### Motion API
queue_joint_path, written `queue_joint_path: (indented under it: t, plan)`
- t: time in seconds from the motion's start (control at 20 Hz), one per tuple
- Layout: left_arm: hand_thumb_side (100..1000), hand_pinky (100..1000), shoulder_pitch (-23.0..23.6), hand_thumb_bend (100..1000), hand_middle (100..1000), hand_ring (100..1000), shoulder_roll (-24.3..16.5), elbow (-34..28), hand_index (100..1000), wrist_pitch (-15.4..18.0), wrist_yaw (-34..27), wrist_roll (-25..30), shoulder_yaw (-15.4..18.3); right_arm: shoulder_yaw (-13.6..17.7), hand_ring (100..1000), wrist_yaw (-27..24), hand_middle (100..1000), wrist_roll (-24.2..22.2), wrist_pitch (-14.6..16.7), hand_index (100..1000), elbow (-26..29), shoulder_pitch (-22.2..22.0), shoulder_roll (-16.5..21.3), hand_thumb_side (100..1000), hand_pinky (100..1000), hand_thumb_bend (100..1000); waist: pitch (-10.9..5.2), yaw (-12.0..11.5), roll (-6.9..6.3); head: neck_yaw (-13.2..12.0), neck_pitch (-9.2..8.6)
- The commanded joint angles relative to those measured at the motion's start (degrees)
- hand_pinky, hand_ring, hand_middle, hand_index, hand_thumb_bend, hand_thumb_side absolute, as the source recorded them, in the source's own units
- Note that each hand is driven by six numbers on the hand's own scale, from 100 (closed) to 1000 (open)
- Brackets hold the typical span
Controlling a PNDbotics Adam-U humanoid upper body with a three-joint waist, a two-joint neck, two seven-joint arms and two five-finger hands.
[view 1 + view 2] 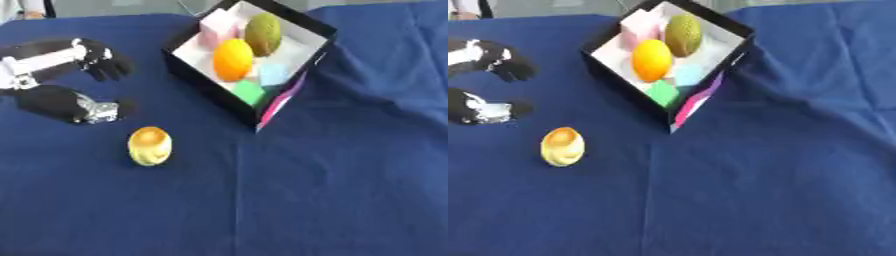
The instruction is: Pick up objects on the table and place them in the box.
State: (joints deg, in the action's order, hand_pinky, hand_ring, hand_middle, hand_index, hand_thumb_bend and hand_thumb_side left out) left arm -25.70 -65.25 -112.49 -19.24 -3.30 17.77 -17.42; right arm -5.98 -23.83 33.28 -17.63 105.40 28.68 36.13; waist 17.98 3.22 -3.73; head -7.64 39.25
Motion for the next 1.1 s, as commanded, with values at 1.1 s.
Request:
queue_joint_path:
  t: [1.1]
  plan:
    - [112,840,-5.87,628,773,812,7.58,7.28,840,1.59,13.24,3.10,-4.09,0.23,758,0.02,677,0.09,-0.10,786,0.02,-0.01,1.30,461,764,256,-2.06,-0.40,-0.52,-1.15,0.34]
